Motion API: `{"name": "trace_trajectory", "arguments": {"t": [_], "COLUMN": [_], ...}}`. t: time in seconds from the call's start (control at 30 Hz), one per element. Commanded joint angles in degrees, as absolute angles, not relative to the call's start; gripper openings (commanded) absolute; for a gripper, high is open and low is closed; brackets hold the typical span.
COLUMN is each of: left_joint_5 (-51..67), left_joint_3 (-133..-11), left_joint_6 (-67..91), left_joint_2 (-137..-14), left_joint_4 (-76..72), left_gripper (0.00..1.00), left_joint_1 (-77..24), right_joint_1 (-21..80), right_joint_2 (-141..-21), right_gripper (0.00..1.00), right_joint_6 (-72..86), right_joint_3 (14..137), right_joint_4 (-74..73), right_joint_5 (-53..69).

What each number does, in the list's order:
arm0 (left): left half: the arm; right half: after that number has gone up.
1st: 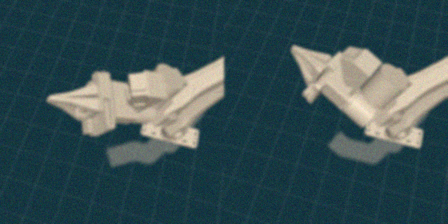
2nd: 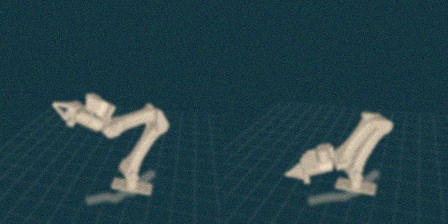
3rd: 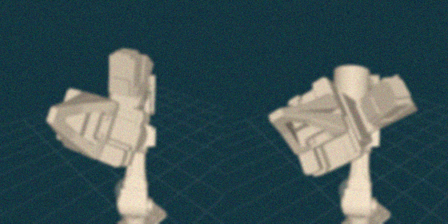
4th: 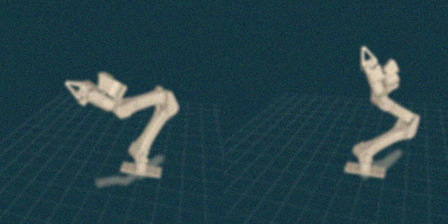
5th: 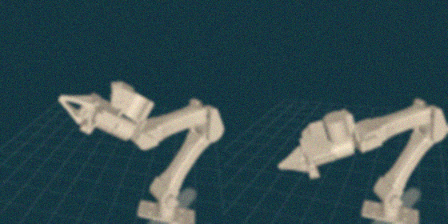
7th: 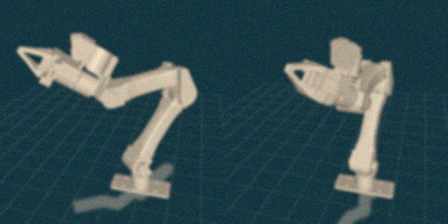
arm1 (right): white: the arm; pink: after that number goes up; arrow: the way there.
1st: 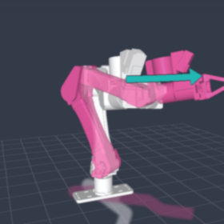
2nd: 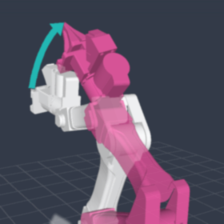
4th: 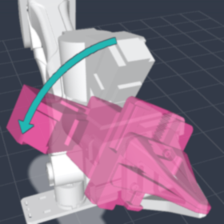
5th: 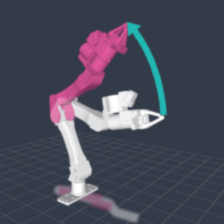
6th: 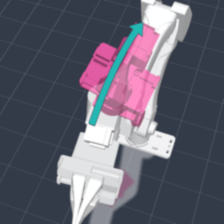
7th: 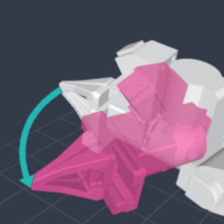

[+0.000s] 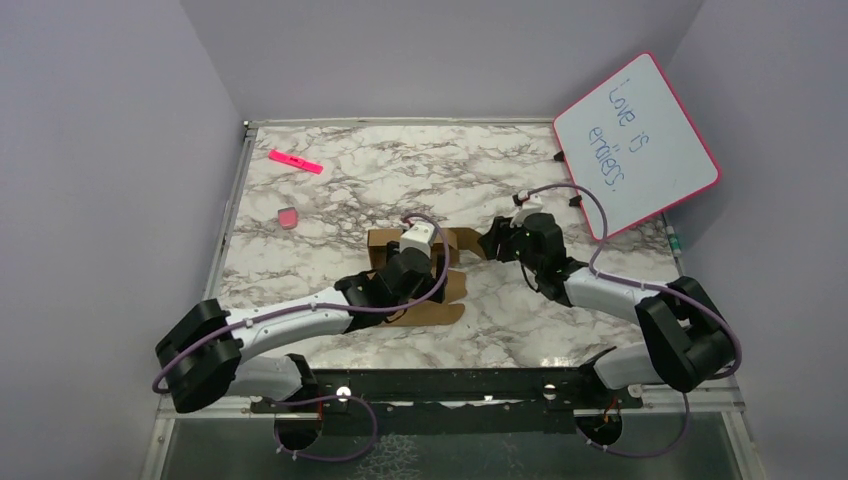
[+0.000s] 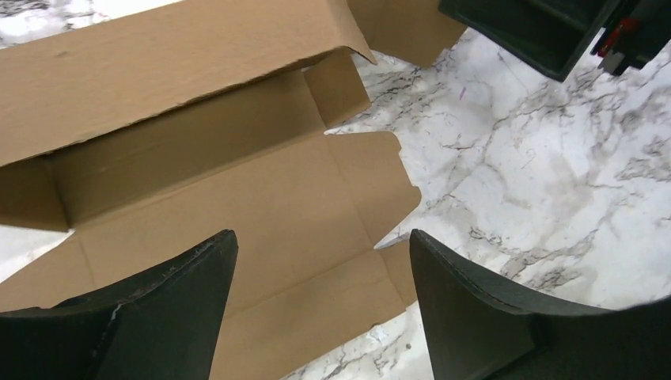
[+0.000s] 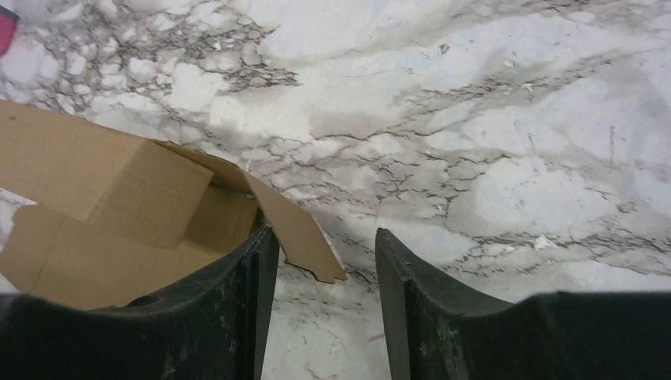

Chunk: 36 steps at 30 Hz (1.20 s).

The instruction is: Fold the paper box

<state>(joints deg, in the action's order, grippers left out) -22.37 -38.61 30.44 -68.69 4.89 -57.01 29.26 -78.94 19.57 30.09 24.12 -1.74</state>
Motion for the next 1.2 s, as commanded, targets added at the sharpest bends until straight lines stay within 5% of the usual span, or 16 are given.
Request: {"name": "trace_trajectory", "arguments": {"t": [0.0,0.37,0.8,1.17], "left_joint_5": [-24.70,-26.93,-39.55,-44.24], "left_joint_3": [-41.47,-45.35,-48.32,-51.02], "left_joint_6": [26.18,21.19,15.44,11.18], "left_joint_2": [-75.36,-88.05,-97.87,-102.40], "left_joint_4": [-3.13,-10.78,-16.22,-17.96], "left_gripper": [0.81,0.82,0.82,0.67], "left_joint_1": [-57.75,-58.02,-58.76,-57.88], "right_joint_1": [29.00,28.98,28.98,28.99], "right_joint_2": [-81.25,-81.36,-80.75,-79.88], "right_gripper": [0.48,0.08,0.03,0.02], "right_joint_6": [17.60,13.92,10.71,9.58], "right_joint_3": [30.77,30.06,29.47,28.92], "right_joint_4": [31.73,30.61,30.89,31.21], "right_joint_5": [3.28,8.34,10.62,11.78]}}
